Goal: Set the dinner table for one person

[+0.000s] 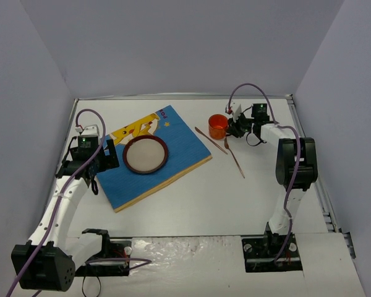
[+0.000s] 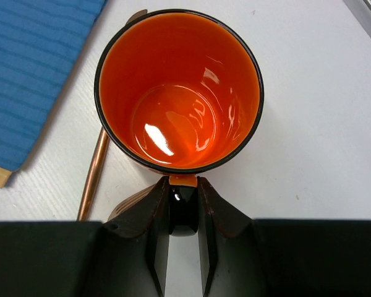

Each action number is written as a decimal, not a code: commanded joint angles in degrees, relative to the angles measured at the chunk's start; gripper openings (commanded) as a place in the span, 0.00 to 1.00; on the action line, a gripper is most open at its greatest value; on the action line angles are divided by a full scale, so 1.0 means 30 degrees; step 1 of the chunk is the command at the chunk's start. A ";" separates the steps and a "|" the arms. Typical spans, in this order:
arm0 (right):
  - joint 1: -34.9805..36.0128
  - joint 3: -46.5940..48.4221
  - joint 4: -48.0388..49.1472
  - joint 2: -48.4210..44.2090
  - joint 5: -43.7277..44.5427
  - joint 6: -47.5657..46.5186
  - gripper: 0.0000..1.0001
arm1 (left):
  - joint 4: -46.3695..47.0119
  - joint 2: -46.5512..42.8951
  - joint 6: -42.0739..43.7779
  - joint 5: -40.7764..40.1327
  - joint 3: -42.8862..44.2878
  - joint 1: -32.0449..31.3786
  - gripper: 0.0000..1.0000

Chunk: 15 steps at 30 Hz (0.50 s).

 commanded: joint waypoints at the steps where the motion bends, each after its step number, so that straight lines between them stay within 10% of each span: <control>1: 0.0202 -0.0935 0.4616 -0.3540 -0.0272 0.2233 0.00 | 0.0605 -0.0375 0.0173 -0.0037 0.0255 0.0144 0.97; 15: 0.3666 0.2448 0.7009 -0.2101 0.1381 0.4910 0.00 | 0.0592 -0.0643 0.0175 -0.0442 0.0226 0.0151 0.97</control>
